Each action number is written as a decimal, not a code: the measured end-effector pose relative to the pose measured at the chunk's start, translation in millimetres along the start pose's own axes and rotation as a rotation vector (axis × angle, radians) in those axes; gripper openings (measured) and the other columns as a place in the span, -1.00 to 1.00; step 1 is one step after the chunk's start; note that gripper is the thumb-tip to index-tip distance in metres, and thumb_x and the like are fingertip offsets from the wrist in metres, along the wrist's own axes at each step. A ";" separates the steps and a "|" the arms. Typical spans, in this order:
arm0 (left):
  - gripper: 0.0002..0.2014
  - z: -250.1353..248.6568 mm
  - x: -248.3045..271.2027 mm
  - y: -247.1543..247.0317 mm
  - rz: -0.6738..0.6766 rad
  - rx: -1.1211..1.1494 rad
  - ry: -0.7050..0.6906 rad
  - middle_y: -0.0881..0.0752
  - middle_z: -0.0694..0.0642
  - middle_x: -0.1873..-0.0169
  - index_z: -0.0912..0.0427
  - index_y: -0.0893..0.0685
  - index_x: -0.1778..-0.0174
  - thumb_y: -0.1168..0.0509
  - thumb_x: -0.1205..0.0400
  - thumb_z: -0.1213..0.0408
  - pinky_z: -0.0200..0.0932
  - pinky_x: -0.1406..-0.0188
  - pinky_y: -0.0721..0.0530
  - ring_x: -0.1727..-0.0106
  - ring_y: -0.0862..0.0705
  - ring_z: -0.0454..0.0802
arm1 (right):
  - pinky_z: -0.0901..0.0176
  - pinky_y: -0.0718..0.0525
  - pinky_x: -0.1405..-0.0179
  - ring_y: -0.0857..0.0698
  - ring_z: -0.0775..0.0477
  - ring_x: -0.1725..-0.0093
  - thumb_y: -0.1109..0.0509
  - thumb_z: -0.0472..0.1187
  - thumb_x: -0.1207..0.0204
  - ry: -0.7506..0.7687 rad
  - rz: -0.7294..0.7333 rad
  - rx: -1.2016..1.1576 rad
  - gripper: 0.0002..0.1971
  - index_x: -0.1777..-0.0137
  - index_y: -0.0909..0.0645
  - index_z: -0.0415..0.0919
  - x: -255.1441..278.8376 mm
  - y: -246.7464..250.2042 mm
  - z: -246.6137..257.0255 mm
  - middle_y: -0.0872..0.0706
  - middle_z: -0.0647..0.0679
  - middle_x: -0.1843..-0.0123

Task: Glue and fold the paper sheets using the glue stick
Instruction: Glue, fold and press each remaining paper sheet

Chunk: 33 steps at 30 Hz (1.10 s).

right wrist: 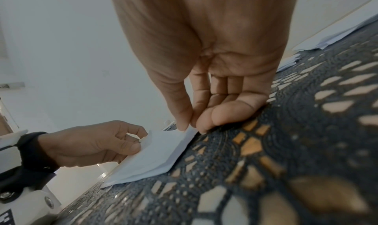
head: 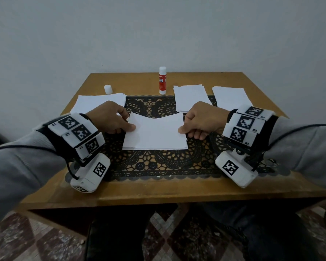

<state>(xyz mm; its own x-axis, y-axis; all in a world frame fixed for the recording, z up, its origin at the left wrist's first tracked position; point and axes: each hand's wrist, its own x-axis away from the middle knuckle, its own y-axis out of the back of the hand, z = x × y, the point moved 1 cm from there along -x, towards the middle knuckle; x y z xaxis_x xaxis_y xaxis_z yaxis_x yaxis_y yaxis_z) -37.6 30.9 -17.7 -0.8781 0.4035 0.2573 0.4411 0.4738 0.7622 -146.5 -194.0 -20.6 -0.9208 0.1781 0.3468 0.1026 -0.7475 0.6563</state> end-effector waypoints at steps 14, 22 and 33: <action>-0.43 -12.2 8.4 -13.3 -0.118 -0.472 -0.202 -0.55 0.10 -0.21 0.05 -0.40 -0.41 -0.46 -0.52 0.08 -0.07 -0.05 -0.51 -0.17 -0.52 0.09 | 0.15 -0.52 0.36 -0.66 -0.11 0.21 -0.53 -0.02 -0.47 0.131 -0.177 0.605 -0.69 0.22 -0.56 -0.25 6.3 -10.5 12.4 -0.70 -0.11 0.22; -0.30 -7.3 13.8 -26.9 0.345 -0.863 -0.206 0.30 0.15 -0.66 -0.16 0.31 -0.64 0.03 -0.71 -0.15 0.26 -0.62 0.06 -0.67 0.30 0.17 | -0.16 -0.15 -0.65 0.03 -0.22 -0.71 -0.06 0.35 -0.61 0.391 0.304 0.987 -0.12 -0.70 0.04 -0.28 45.6 -58.1 37.2 0.06 -0.20 -0.74; -0.21 0.5 13.4 -20.6 0.404 -0.791 -0.228 0.39 0.06 -0.64 -0.20 0.37 -0.62 -0.01 -0.64 -0.25 0.26 -0.62 0.08 -0.65 0.36 0.08 | -0.09 0.15 -0.70 0.35 -0.12 -0.68 0.14 0.43 -0.57 0.319 0.413 1.061 -0.04 -0.67 0.40 -0.26 57.7 -57.6 25.7 0.42 -0.16 -0.68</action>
<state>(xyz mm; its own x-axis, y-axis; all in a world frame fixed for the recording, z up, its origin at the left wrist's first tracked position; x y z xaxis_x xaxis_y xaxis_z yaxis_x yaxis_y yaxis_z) -58.4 27.0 -30.3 -0.5899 0.6065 0.5331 0.3771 -0.3769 0.8460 -195.9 -124.2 -21.1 -0.7817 -0.2331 0.5785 0.5368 0.2208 0.8143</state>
